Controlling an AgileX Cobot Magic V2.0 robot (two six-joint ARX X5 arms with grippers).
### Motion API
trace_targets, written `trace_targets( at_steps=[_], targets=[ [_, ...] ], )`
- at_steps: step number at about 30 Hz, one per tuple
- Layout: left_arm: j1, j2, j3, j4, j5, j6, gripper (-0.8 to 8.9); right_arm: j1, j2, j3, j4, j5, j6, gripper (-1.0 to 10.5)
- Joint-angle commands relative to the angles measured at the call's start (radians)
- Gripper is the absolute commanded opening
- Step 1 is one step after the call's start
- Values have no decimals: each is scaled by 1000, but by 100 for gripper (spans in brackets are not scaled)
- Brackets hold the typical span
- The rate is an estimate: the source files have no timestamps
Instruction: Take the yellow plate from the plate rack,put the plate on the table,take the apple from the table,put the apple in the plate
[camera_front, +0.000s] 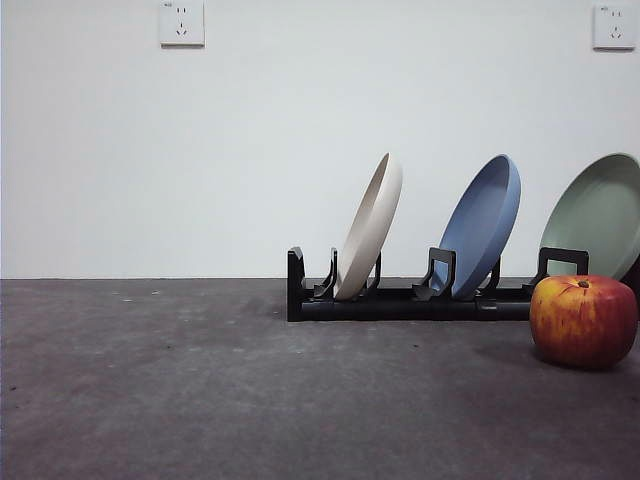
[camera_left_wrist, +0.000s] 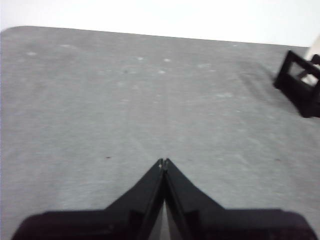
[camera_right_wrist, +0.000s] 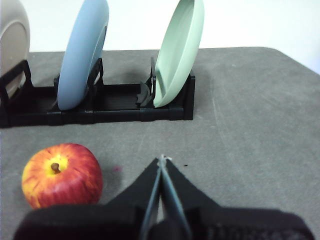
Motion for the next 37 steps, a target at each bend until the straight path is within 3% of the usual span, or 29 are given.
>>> trace_targets(
  at_steps=[1,9,14,19,29,37],
  targets=[
    [3,0,8,8,70,-38,-6,0,-2,-5,8,-1,87,-3],
    [2,26,119,-39,117,-126,-6,0,1,58,67,-75,259,-11],
    [1,92,243,-85,196,-133,-6,0,46,169,44,-106,274,-11],
    [1,191,402,-149,276,-132,-6,0,154,352,-80,-177,275,-11],
    [-4,377,750,-399,427,-54,-6,0,436,806,-500,-306,31,-11],
    [-41,443,901,-554,437,5,-6,0,575,1021,-707,-343,-68,-11]
  ],
)
